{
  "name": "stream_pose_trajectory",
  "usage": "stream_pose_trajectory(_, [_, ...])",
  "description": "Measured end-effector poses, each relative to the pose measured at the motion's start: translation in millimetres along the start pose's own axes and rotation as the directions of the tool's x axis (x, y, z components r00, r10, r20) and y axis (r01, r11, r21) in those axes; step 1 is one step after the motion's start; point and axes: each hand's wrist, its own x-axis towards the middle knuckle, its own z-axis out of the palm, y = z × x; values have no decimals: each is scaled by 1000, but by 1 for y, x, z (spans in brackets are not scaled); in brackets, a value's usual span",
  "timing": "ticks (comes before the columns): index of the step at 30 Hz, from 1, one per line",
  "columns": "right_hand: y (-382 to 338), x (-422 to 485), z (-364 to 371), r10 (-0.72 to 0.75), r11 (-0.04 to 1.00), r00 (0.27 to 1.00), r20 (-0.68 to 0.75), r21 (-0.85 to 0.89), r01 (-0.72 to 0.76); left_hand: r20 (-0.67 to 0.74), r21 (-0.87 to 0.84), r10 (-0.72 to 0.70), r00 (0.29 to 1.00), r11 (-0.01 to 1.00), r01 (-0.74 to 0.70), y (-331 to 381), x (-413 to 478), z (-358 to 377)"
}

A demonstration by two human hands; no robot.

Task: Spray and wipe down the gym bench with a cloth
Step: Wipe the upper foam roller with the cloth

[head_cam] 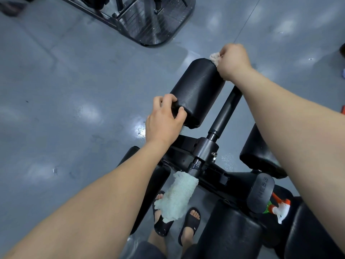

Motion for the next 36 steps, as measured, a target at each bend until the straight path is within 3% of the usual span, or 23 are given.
stream_pose_trajectory(12, [-19, -50, -4, -208, 967, 972, 113, 172, 187, -15, -8, -66, 998, 998, 65, 1, 4, 2])
stream_pose_trajectory(17, [-28, -82, 10, -352, 935, 924, 148, 114, 337, -34, -28, -106, 994, 994, 105, 1, 4, 2])
stream_pose_trajectory(21, [-35, -113, 22, -445, 892, 883, 151, 158, 423, -53, -16, -133, 990, 991, 132, -2, 5, 3])
stream_pose_trajectory(24, [-34, -125, 13, -483, 873, 845, 230, 198, 445, -57, -6, -151, 987, 988, 151, -2, 5, 4])
stream_pose_trajectory(26, [-28, -124, 0, -473, 879, 841, 263, 206, 430, -44, -5, -151, 988, 988, 151, -1, 5, 4])
stream_pose_trajectory(31, [-3, -95, -8, -274, 949, 962, -17, 161, 273, -32, 5, -76, 997, 997, 76, 1, 2, 1])
stream_pose_trajectory(33, [3, -89, -5, -243, 965, 969, -44, 90, 246, -50, -11, -22, 999, 1000, 21, 1, -1, 1])
stream_pose_trajectory(36, [3, -88, 1, -227, 973, 971, -71, 33, 229, -55, -17, -59, 997, 998, 58, -1, 2, 2])
